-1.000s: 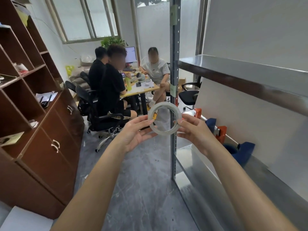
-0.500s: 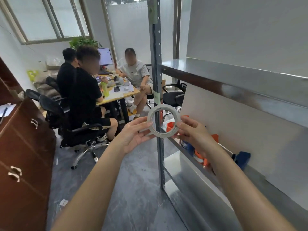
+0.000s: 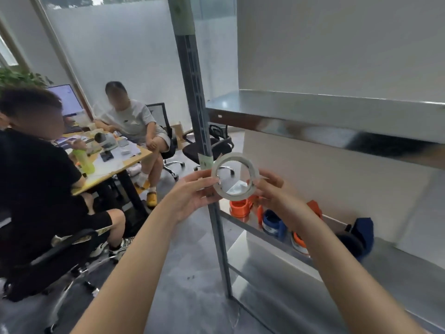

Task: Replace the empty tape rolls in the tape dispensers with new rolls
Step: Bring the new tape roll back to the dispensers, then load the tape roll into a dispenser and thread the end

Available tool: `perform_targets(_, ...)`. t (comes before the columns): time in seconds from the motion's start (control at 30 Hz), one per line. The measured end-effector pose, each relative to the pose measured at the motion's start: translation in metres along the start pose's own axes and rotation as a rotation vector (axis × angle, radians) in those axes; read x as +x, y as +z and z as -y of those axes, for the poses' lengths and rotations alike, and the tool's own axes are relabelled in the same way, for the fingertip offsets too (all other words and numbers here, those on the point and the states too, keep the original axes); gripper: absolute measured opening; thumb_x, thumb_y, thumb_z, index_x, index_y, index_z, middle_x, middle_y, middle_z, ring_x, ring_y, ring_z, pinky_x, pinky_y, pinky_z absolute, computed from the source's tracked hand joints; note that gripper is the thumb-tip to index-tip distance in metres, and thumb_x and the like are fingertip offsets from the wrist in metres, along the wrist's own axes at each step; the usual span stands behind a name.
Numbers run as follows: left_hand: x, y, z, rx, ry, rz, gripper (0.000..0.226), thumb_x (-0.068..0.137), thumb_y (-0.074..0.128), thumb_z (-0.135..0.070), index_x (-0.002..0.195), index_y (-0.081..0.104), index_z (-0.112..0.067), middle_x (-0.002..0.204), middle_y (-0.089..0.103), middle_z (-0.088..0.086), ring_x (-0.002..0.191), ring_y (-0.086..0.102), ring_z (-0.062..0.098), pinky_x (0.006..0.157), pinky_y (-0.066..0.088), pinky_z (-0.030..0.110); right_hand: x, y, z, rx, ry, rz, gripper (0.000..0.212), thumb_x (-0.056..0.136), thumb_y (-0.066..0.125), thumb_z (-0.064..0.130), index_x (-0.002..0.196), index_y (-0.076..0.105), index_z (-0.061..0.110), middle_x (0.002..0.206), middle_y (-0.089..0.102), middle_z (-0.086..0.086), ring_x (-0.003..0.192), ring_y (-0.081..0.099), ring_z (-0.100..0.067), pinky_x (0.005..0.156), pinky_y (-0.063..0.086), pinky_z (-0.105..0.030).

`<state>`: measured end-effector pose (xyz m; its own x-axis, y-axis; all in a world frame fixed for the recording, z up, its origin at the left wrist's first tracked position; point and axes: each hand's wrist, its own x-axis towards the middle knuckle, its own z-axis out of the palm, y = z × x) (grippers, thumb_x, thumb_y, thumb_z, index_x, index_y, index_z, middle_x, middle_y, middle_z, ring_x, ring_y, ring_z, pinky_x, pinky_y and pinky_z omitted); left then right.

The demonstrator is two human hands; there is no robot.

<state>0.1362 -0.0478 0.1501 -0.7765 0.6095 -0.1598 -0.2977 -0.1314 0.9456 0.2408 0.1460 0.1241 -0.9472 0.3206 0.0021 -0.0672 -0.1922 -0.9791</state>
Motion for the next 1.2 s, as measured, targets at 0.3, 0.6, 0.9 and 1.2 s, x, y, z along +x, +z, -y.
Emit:
perform_targets(0.3, 0.047, -0.035, 0.005, -0.036, -0.101, 0.187, 0.045, 0.065, 0.072, -0.007, 0.109, 0.064, -0.002, 0.092, 0.068, 0.012, 0.082, 0.067, 0.023, 0.076, 0.058, 0.04, 0.01, 0.026, -0.025, 0.019, 0.012, -0.25, 0.043, 0.082, 0.072, 0.025, 0.121, 0.058, 0.016, 0.114, 0.068, -0.012, 0.092, 0.071, -0.025, 0.077, 0.06, -0.033)
perform_targets(0.6, 0.08, -0.021, 0.019, -0.022, -0.173, 0.258, 0.059, 0.061, 0.078, -0.011, 0.116, 0.061, 0.002, 0.101, 0.07, 0.017, 0.092, 0.067, 0.031, 0.094, 0.05, 0.05, 0.008, 0.008, -0.032, -0.006, -0.007, -0.381, 0.032, 0.086, 0.07, 0.024, 0.115, 0.061, 0.014, 0.105, 0.072, -0.014, 0.09, 0.072, -0.027, 0.082, 0.059, -0.04)
perform_targets(0.9, 0.105, -0.019, 0.043, -0.072, -0.207, 0.156, 0.029, 0.068, 0.074, -0.006, 0.095, 0.067, 0.0, 0.087, 0.073, 0.011, 0.078, 0.071, 0.021, 0.081, 0.057, 0.046, 0.034, -0.013, -0.052, -0.012, 0.089, -0.363, 0.029, 0.094, 0.06, 0.02, 0.122, 0.061, 0.011, 0.109, 0.072, -0.007, 0.095, 0.071, -0.019, 0.082, 0.059, -0.031)
perform_targets(1.2, 0.134, -0.035, 0.079, -0.137, -0.285, -0.012, 0.043, 0.06, 0.079, -0.011, 0.099, 0.065, 0.001, 0.092, 0.069, 0.014, 0.073, 0.069, 0.019, 0.073, 0.06, 0.038, 0.066, -0.024, -0.089, -0.028, 0.204, -0.29, 0.021, 0.098, 0.05, 0.01, 0.118, 0.059, 0.012, 0.124, 0.063, -0.008, 0.113, 0.061, -0.019, 0.09, 0.054, -0.028)
